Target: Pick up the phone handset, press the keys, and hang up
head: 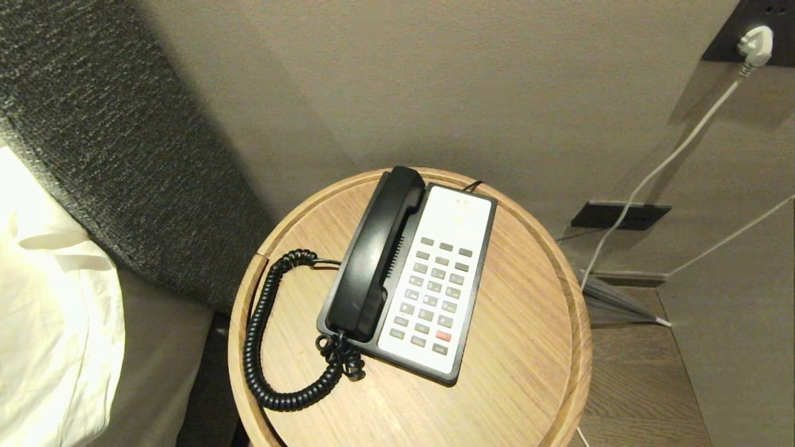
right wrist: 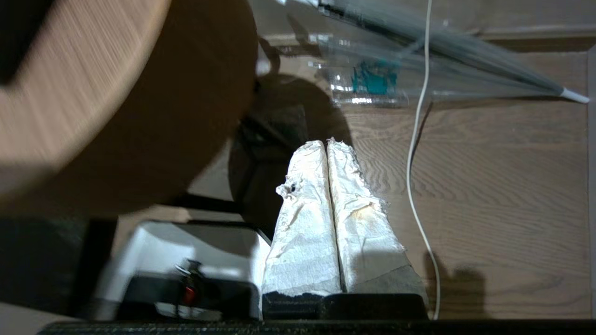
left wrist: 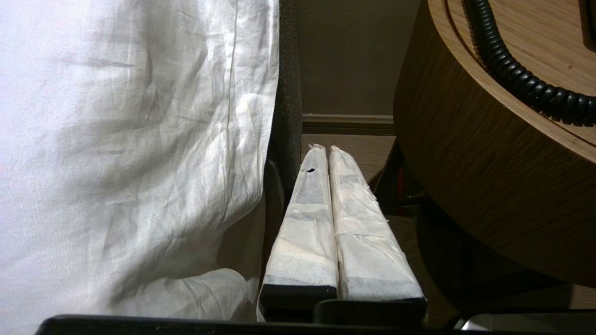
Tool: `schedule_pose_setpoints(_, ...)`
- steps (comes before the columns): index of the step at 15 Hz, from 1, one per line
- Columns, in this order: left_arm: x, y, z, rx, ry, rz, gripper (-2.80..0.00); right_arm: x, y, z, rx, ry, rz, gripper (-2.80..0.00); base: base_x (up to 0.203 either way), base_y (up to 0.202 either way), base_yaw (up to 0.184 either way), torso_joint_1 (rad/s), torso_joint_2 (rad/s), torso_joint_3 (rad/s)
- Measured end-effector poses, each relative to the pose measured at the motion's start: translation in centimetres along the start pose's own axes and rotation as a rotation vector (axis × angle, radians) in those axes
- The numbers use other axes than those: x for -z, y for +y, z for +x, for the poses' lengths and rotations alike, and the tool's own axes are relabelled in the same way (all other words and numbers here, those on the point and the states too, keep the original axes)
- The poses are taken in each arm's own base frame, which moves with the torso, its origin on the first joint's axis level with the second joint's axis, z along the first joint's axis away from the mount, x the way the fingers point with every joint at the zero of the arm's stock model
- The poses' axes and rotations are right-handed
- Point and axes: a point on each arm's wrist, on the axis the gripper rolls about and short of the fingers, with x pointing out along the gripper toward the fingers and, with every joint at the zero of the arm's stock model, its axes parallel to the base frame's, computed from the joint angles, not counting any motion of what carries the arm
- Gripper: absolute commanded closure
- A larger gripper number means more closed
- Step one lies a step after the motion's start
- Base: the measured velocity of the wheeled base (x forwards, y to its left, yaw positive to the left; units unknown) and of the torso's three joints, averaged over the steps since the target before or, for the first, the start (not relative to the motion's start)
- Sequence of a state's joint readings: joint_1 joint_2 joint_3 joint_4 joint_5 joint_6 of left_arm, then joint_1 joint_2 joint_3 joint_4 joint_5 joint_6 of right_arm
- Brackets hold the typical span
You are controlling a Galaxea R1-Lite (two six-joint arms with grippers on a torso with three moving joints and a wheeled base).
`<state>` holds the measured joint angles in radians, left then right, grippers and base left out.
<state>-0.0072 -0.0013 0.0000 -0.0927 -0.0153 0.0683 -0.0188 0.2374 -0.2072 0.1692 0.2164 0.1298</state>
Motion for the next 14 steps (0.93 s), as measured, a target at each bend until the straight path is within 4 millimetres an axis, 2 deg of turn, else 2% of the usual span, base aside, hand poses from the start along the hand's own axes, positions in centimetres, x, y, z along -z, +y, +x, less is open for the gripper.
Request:
schedule_pose_setpoints(2,0.0,0.0,0.0,0.001,0.000,0.000,0.00,2.0,-0.3,-0.2,0.009,-0.034,-0.026,0.00,0.000,0.000,0.000,0.000,0.00,0.000)
schedule_pose_setpoints(5,0.0,0.0,0.0,0.000,0.000,0.000,0.00,3.4,-0.8,-0.1,0.123,-0.120,-0.090,0.00,0.000,0.000,0.000,0.000,0.00,0.000)
schedule_pose_setpoints(7,0.0,0.0,0.0,0.001,0.000,0.000,0.00,3.5,-1.0,0.1,0.181,-0.220,-0.110,0.00,0.000,0.000,0.000,0.000,0.00,0.000)
schedule_pose_setpoints(14,0.0,0.0,0.0,0.001,0.001,0.000,0.00,3.9,-1.0,0.1,0.187,-0.230,-0.142,0.00,0.000,0.000,0.000,0.000,0.00,0.000)
